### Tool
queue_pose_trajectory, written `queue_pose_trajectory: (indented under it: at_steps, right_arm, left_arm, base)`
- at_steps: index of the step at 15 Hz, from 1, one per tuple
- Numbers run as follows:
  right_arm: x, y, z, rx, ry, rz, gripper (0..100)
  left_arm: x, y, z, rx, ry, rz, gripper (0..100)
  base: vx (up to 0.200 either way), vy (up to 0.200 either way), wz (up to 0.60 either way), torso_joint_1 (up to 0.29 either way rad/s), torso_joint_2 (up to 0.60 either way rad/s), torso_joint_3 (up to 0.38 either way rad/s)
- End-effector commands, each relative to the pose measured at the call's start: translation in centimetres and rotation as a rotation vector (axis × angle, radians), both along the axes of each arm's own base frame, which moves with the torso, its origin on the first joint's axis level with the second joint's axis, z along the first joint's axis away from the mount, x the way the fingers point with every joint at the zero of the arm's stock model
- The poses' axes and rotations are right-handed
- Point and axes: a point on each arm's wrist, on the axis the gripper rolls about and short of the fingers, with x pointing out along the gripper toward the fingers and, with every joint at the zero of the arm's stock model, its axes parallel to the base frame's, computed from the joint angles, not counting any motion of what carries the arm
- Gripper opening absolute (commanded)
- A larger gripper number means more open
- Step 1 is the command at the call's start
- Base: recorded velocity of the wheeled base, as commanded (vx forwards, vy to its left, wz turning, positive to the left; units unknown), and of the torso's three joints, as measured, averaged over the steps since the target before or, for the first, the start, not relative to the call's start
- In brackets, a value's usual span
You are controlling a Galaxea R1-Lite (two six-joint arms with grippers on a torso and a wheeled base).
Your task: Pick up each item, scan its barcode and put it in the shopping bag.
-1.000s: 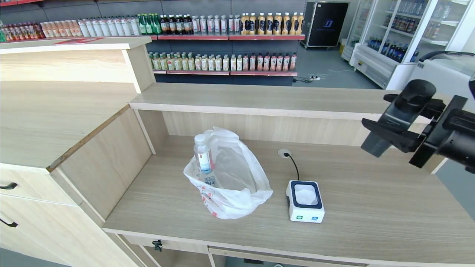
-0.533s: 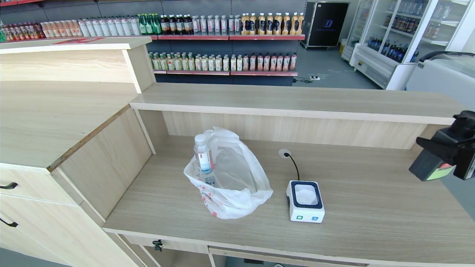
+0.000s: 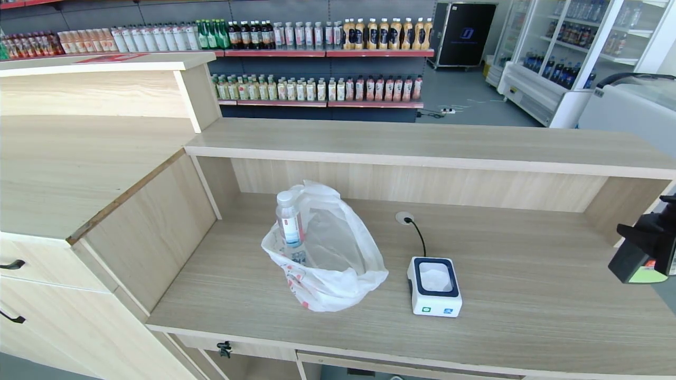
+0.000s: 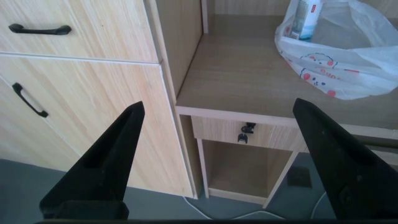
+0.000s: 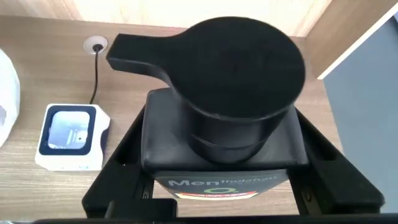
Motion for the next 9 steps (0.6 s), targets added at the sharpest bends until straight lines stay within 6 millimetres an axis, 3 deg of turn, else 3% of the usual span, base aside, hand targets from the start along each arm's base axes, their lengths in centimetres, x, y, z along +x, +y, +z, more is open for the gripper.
queue_pose_trajectory:
  at_steps: [1,5,9]
  right_arm:
    - [-0.3,0.5,0.2,0.006,-0.01,0.029,0]
    - [-0.8,2.2,0.5,0.083,0.019,0.1,0]
    - [-0.5,2.5,-0.4,0.194,0.075,0.097,0]
  left_arm:
    - [0.0,0.0,0.0,0.0,0.0,0.001,100]
    - [0.0,0.0,0.0,0.0,0.0,0.001,100]
    - [0.0,0.0,0.0,0.0,0.0,0.001,100]
  base:
    - [0.0,0.0,0.0,0.0,0.0,0.0]
    - [0.0,0.0,0.6,0.004,0.0,0.006]
    - [0.0,0.0,0.0,0.0,0.0,0.0]
